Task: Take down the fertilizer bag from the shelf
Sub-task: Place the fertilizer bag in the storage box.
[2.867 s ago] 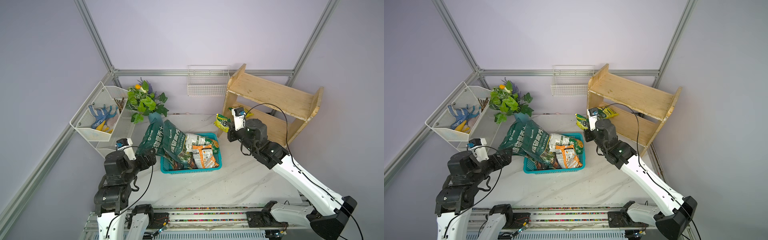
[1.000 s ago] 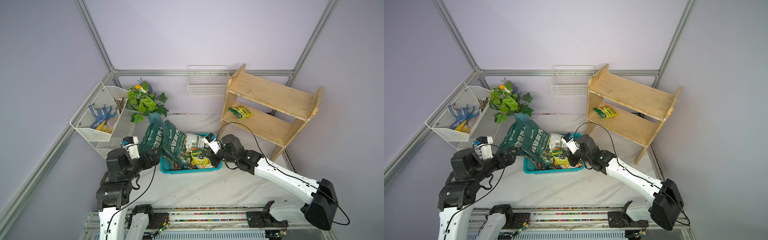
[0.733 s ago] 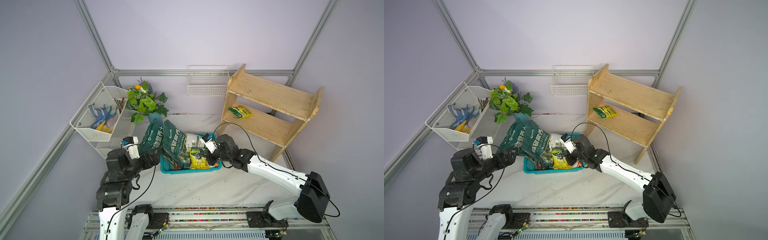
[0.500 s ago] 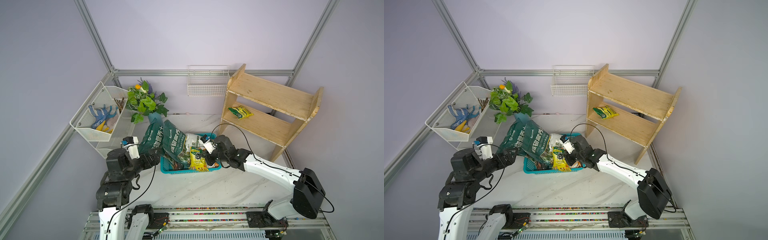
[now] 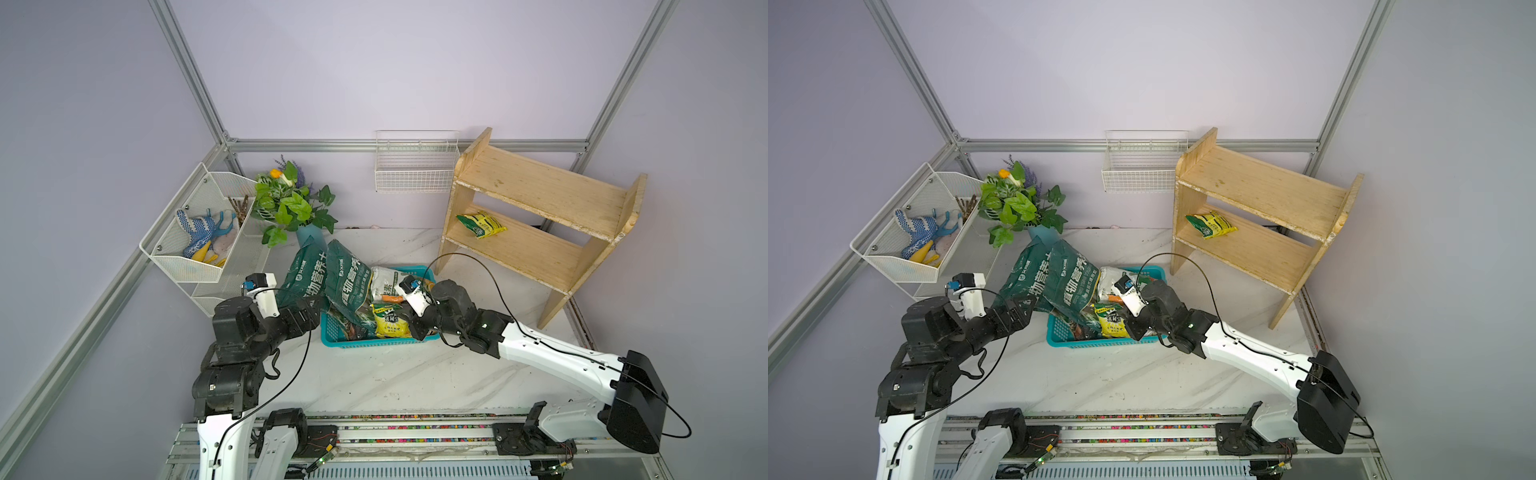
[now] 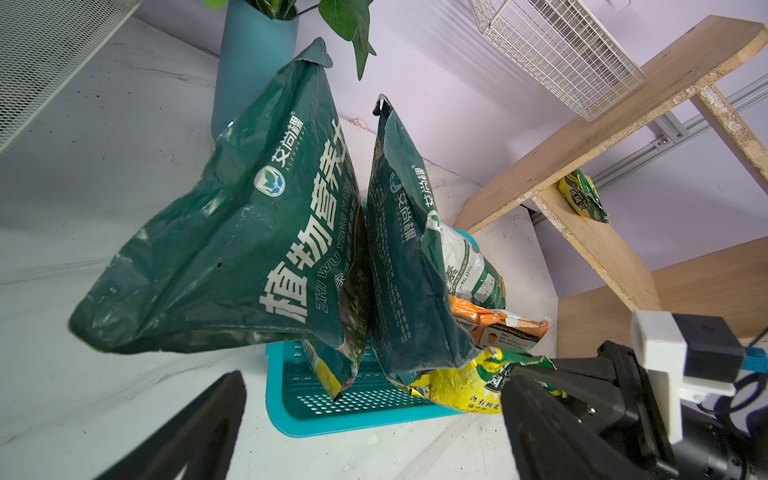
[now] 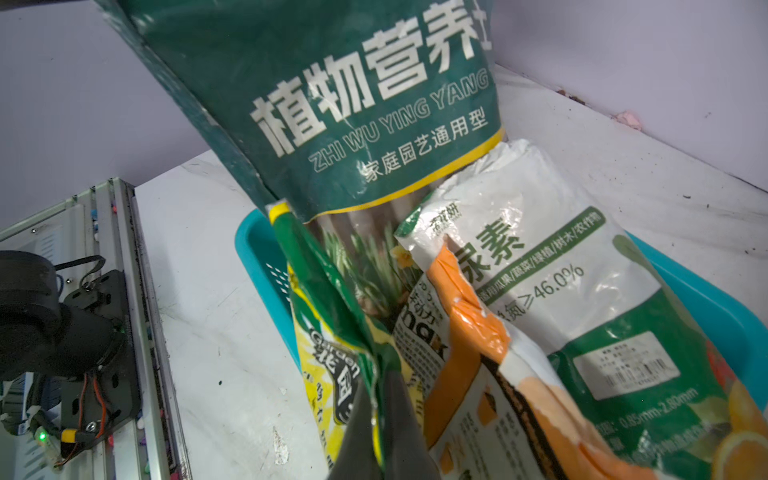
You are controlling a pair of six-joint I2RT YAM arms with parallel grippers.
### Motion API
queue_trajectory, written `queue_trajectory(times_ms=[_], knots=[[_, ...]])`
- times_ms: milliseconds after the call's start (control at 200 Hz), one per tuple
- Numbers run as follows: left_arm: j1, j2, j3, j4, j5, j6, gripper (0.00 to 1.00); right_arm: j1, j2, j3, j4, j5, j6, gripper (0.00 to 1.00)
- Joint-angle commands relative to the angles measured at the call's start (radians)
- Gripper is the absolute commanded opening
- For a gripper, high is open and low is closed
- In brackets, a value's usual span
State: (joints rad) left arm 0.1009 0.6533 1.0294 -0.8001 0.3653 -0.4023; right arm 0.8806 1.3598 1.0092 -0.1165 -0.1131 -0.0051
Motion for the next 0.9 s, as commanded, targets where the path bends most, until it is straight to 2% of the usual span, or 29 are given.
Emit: queue_trajectory(times_ms=[0, 130, 305, 610, 815, 895], knots=[[0.006, -0.005, -0.046, 0.021, -0.003, -0.003, 1.0, 0.023, -0.014, 0.019, 0.156, 0.011, -0.002, 0.0], [0.007, -0.005, -0.046, 0.021, -0.005, -0.003, 1.0, 0.042, 0.058, 0.063, 0.145, -0.004, -0.022, 0.0], [0.007, -0.006, -0.046, 0.021, -0.003, -0.003, 1.0, 0.047, 0.128, 0.034, 0.199, -0.009, -0.032, 0.0], [0.007, -0.007, -0.046, 0.022, -0.003, -0.003, 1.0, 0.055, 0.15, -0.027, 0.262, -0.019, -0.047, 0.0], [0.006, -0.004, -0.048, 0.024, 0.017, 0.0, 1.0, 0.057, 0.117, -0.045, 0.262, 0.063, -0.046, 0.0], [0.005, 0.004, -0.052, 0.038, 0.074, 0.002, 0.94, 0.057, 0.101, -0.054, 0.261, 0.119, -0.044, 0.0]])
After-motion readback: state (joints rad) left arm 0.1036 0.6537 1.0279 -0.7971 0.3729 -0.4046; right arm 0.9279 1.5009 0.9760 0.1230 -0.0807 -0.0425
